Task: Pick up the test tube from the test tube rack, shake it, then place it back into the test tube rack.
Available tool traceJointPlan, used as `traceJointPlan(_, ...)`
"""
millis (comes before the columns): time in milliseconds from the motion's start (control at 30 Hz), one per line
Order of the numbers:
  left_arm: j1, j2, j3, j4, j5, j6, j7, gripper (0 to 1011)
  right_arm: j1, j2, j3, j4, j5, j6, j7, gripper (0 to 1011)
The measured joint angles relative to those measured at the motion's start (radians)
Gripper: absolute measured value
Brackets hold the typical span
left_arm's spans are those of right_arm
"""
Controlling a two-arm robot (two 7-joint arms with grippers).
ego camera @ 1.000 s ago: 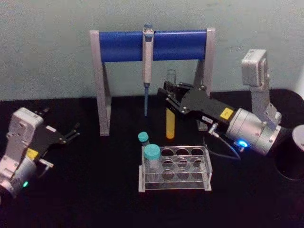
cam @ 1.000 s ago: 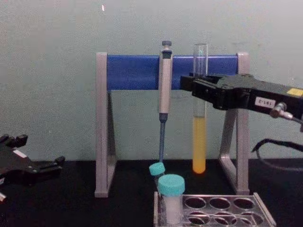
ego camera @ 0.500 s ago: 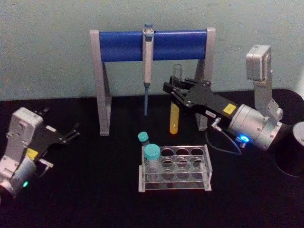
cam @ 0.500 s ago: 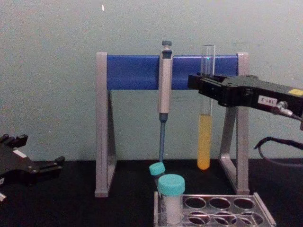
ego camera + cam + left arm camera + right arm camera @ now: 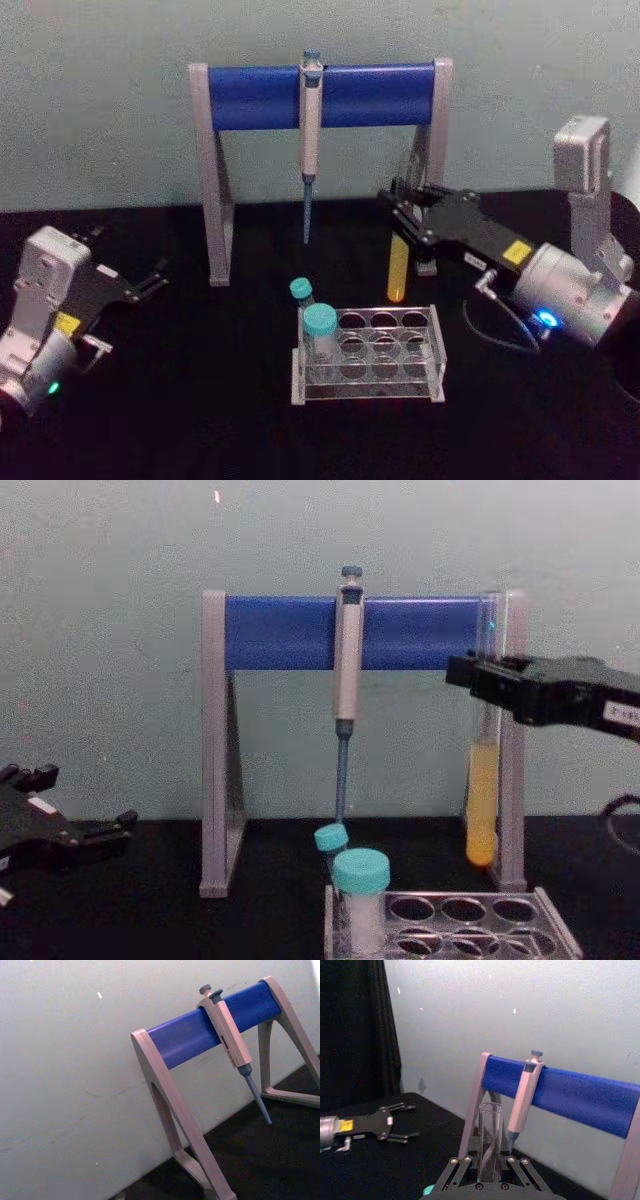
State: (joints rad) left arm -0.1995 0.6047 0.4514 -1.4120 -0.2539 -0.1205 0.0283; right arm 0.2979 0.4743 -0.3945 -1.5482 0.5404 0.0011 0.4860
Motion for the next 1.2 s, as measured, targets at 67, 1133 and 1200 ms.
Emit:
traceJointPlan(67,0.000,0.000,0.000,0.000,0.000,0.000,0.000,1001,-0.023,0.007,0.002,-0.025,0.007,0.008,0.000,232)
traceJointPlan(1133,0.000,0.000,0.000,0.000,0.000,0.000,0.000,1001,0.051,-0.047,-0.045,0.054,0.009,-0.034,0.045,232)
traceJointPlan(1200,0.000,0.000,0.000,0.000,0.000,0.000,0.000,1001,0.042,-0.041,-0.036,0.045,0.010,-0.033,0.037,232)
